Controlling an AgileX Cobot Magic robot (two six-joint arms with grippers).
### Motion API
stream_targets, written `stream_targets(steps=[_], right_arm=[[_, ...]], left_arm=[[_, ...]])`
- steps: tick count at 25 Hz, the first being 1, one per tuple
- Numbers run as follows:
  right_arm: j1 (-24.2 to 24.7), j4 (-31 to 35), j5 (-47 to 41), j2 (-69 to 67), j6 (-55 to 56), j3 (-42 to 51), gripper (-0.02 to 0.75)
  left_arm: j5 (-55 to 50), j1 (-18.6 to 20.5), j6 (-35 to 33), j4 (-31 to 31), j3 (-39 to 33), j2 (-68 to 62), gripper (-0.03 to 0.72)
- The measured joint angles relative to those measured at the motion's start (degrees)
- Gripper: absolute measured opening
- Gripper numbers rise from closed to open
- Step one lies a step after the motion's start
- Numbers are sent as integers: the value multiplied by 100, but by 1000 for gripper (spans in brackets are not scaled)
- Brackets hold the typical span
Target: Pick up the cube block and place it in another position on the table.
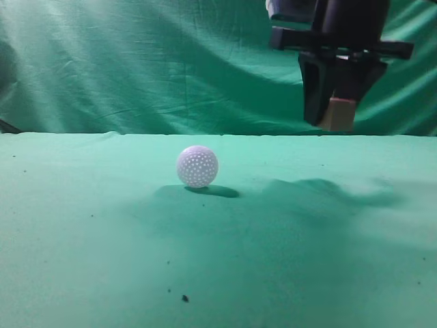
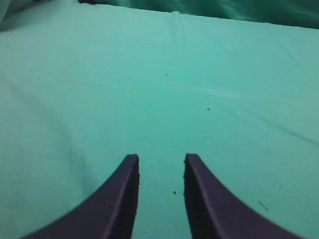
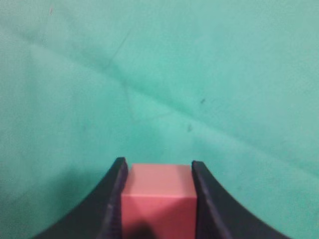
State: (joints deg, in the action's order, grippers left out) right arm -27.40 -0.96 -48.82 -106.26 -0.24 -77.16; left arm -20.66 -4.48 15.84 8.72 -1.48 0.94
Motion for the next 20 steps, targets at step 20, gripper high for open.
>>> stream_targets(steps=[20], right_arm=[[579,-422,-389,-1771,660,-1919,445]], left_arm=[[0,0,0,0,0,0,262]])
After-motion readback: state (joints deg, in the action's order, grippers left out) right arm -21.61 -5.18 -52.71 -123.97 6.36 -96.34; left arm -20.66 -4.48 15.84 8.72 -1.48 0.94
